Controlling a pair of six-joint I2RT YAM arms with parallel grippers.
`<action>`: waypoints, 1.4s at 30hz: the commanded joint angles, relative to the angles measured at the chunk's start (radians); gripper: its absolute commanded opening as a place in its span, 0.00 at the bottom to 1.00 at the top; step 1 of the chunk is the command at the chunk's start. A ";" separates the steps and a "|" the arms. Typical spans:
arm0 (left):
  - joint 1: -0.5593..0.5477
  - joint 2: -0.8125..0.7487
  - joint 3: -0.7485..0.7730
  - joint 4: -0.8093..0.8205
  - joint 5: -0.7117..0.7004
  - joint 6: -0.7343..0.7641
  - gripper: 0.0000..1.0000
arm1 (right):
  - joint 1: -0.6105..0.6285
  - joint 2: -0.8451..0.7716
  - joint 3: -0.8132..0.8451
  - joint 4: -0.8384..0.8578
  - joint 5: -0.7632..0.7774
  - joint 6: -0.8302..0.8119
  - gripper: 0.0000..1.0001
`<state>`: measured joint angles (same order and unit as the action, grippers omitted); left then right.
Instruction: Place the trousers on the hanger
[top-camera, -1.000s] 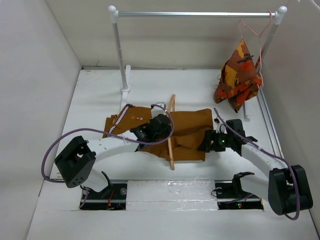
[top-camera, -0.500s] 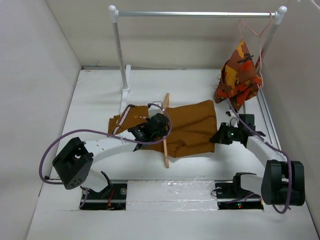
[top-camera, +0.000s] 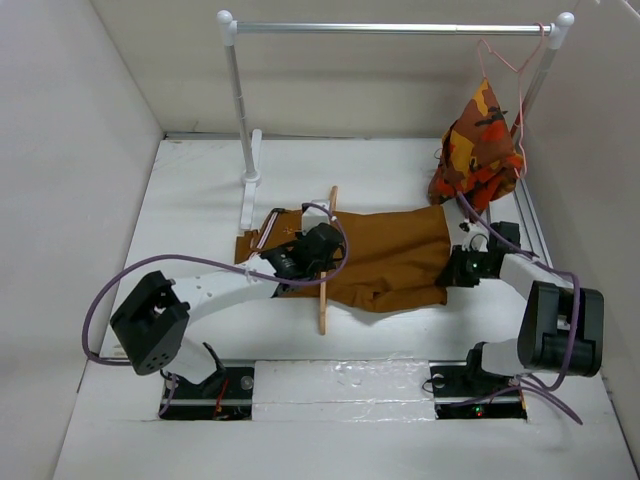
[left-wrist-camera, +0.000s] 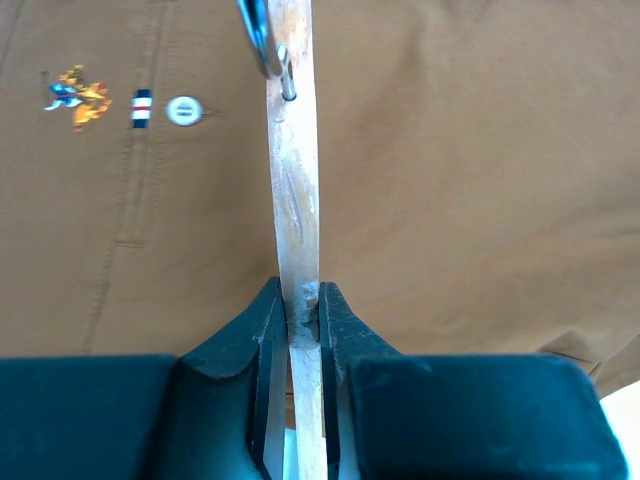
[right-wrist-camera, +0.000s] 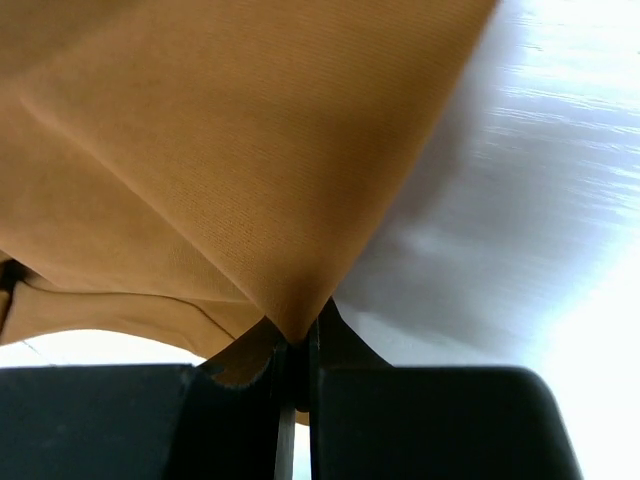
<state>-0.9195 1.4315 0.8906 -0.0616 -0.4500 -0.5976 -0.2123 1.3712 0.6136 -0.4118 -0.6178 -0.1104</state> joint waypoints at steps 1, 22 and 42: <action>-0.039 0.036 0.097 -0.027 -0.018 -0.007 0.00 | 0.034 0.000 0.002 0.022 -0.008 -0.045 0.00; -0.062 0.083 0.272 -0.050 -0.052 -0.031 0.00 | 0.168 -0.157 0.121 -0.118 0.101 0.021 0.65; -0.029 -0.102 0.870 -0.326 -0.105 0.145 0.00 | 0.809 -0.391 0.741 -0.271 0.425 0.434 0.76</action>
<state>-0.9672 1.3918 1.6527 -0.4606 -0.5388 -0.4942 0.5900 1.0264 1.3022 -0.6460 -0.2226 0.3000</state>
